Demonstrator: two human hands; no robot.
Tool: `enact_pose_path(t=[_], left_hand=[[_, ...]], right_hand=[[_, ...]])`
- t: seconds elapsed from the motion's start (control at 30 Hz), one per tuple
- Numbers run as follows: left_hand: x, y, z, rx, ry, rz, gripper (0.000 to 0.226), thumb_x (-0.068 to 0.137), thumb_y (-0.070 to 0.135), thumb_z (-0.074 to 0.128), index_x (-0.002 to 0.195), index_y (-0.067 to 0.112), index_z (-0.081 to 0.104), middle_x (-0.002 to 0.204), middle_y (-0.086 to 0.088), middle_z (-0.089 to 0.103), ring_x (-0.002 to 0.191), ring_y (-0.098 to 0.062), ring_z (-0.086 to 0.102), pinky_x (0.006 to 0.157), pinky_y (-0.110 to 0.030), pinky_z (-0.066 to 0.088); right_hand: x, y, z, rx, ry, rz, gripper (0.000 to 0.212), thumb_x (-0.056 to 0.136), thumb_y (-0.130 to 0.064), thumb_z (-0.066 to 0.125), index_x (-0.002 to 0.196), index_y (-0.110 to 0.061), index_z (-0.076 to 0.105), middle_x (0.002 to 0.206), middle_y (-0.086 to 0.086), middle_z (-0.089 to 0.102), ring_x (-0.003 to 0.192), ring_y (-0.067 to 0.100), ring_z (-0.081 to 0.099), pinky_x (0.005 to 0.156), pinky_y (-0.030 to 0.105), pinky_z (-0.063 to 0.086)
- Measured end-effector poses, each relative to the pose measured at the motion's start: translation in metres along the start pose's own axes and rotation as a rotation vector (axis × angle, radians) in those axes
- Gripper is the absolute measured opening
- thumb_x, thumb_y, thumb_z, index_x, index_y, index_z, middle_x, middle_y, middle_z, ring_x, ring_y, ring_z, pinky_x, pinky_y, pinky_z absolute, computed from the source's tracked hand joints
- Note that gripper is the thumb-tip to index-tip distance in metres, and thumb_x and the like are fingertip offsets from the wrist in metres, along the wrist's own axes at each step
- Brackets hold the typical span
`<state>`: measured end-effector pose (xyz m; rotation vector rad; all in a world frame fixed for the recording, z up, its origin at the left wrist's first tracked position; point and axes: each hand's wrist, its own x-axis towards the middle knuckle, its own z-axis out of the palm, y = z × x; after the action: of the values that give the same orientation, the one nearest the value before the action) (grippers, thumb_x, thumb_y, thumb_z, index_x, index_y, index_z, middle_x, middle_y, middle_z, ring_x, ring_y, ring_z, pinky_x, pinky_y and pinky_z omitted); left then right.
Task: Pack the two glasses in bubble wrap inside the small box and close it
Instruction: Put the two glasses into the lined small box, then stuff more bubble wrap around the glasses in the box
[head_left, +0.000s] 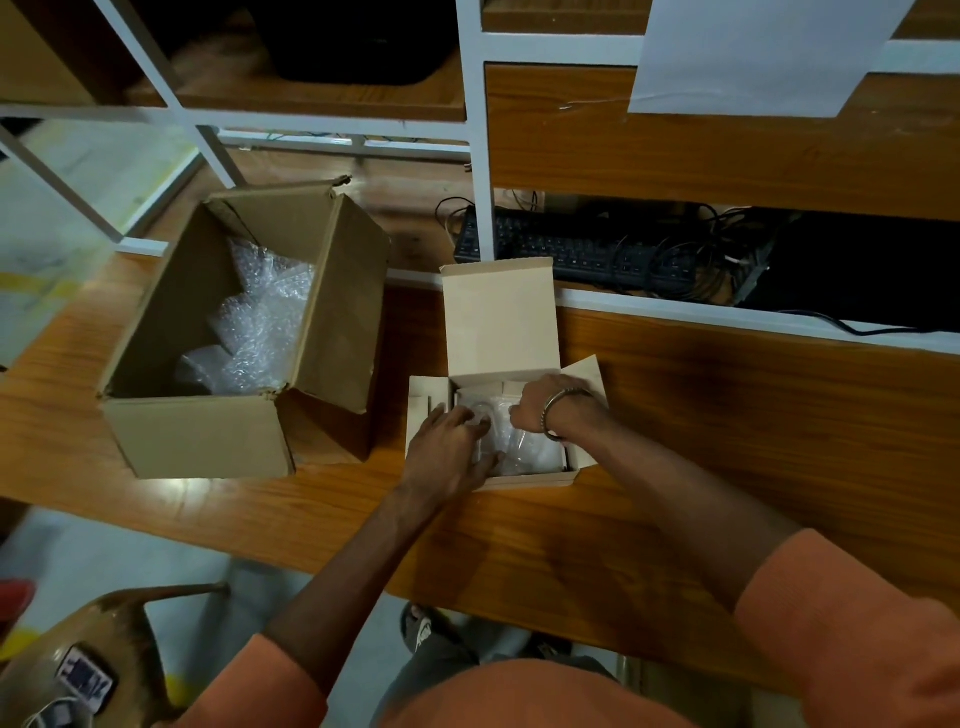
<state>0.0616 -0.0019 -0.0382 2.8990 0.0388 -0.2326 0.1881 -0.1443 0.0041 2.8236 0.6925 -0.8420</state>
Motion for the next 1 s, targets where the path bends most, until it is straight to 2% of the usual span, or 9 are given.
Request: enact_pose_path(t=[0.13, 0.2, 0.3, 0.53, 0.63, 0.73, 0.8, 0.9, 1.0], left_hand=[[0.002, 0.002, 0.000, -0.046, -0.027, 0.005, 0.066, 0.102, 0.058, 0.052, 0.154, 0.017, 0.050, 0.161, -0.009, 0.047, 0.150, -0.024, 0.041, 0.132, -0.044, 0.010], [0.000, 0.003, 0.003, -0.078, -0.027, 0.002, 0.065, 0.103, 0.054, 0.053, 0.156, 0.015, 0.047, 0.161, -0.011, 0.045, 0.151, -0.025, 0.039, 0.132, -0.046, 0.007], [-0.004, 0.002, 0.008, -0.138, -0.011, -0.005, 0.066, 0.104, 0.051, 0.050, 0.157, 0.013, 0.044, 0.162, -0.014, 0.044, 0.153, -0.027, 0.036, 0.132, -0.047, 0.004], [-0.010, 0.004, 0.004, -0.233, 0.025, -0.046, 0.065, 0.105, 0.050, 0.053, 0.161, 0.019, 0.039, 0.167, -0.010, 0.035, 0.157, -0.026, 0.026, 0.125, -0.034, -0.007], [-0.013, 0.003, -0.001, -0.237, 0.015, -0.033, 0.066, 0.106, 0.051, 0.051, 0.161, 0.018, 0.038, 0.167, -0.010, 0.035, 0.157, -0.026, 0.025, 0.124, -0.033, -0.007], [-0.011, 0.001, -0.014, -0.309, -0.030, -0.029, 0.064, 0.104, 0.050, 0.056, 0.158, 0.018, 0.044, 0.166, -0.010, 0.037, 0.153, -0.029, 0.032, 0.127, -0.041, 0.020], [-0.009, -0.001, -0.036, -0.407, 0.006, -0.031, 0.058, 0.102, 0.051, 0.059, 0.152, 0.022, 0.051, 0.160, -0.009, 0.044, 0.144, -0.027, 0.046, 0.112, -0.041, 0.044], [-0.003, -0.010, -0.081, -0.421, 0.160, -0.022, 0.048, 0.100, 0.052, 0.061, 0.141, 0.028, 0.061, 0.144, -0.001, 0.058, 0.122, -0.020, 0.062, 0.096, -0.039, 0.057], [-0.006, -0.019, -0.133, -0.457, 0.294, -0.043, 0.043, 0.098, 0.054, 0.063, 0.131, 0.027, 0.067, 0.125, 0.004, 0.067, 0.100, -0.008, 0.067, 0.082, -0.033, 0.060]], right_hand=[[0.001, 0.002, -0.007, 0.095, -0.138, 0.079, 0.049, 0.100, -0.048, 0.050, 0.127, -0.009, 0.063, 0.083, 0.009, 0.069, 0.068, 0.022, 0.072, 0.066, 0.031, 0.058], [0.003, 0.002, -0.008, 0.003, -0.097, 0.040, 0.055, 0.100, -0.053, 0.050, 0.132, -0.010, 0.062, 0.101, 0.010, 0.073, 0.088, 0.025, 0.074, 0.079, 0.035, 0.058], [0.005, 0.000, -0.004, -0.105, -0.051, -0.034, 0.060, 0.101, -0.057, 0.048, 0.138, -0.012, 0.059, 0.136, 0.012, 0.063, 0.120, 0.030, 0.062, 0.097, 0.043, 0.051], [0.002, 0.000, -0.003, -0.083, -0.108, -0.024, 0.059, 0.102, -0.056, 0.047, 0.131, -0.007, 0.063, 0.128, 0.013, 0.067, 0.113, 0.030, 0.064, 0.094, 0.041, 0.054], [0.000, -0.004, -0.005, 0.034, -0.168, 0.065, 0.059, 0.101, -0.057, 0.049, 0.124, -0.006, 0.064, 0.092, 0.011, 0.071, 0.077, 0.024, 0.069, 0.066, 0.031, 0.054], [-0.001, -0.004, -0.017, 0.123, -0.190, 0.101, 0.057, 0.098, -0.061, 0.051, 0.119, -0.009, 0.062, 0.079, 0.006, 0.067, 0.059, 0.018, 0.065, 0.052, 0.026, 0.046], [0.001, -0.007, -0.034, 0.199, -0.116, 0.087, 0.057, 0.097, -0.064, 0.051, 0.106, -0.009, 0.065, 0.076, 0.005, 0.069, 0.059, 0.018, 0.066, 0.054, 0.027, 0.048], [0.001, -0.023, -0.072, 0.266, 0.034, 0.038, 0.053, 0.095, -0.063, 0.054, 0.083, -0.013, 0.066, 0.078, 0.007, 0.073, 0.073, 0.024, 0.072, 0.069, 0.035, 0.058], [-0.012, -0.052, -0.121, 0.411, 0.199, -0.057, 0.044, 0.096, -0.057, 0.060, 0.082, -0.016, 0.070, 0.075, 0.005, 0.075, 0.070, 0.022, 0.074, 0.072, 0.034, 0.060]])
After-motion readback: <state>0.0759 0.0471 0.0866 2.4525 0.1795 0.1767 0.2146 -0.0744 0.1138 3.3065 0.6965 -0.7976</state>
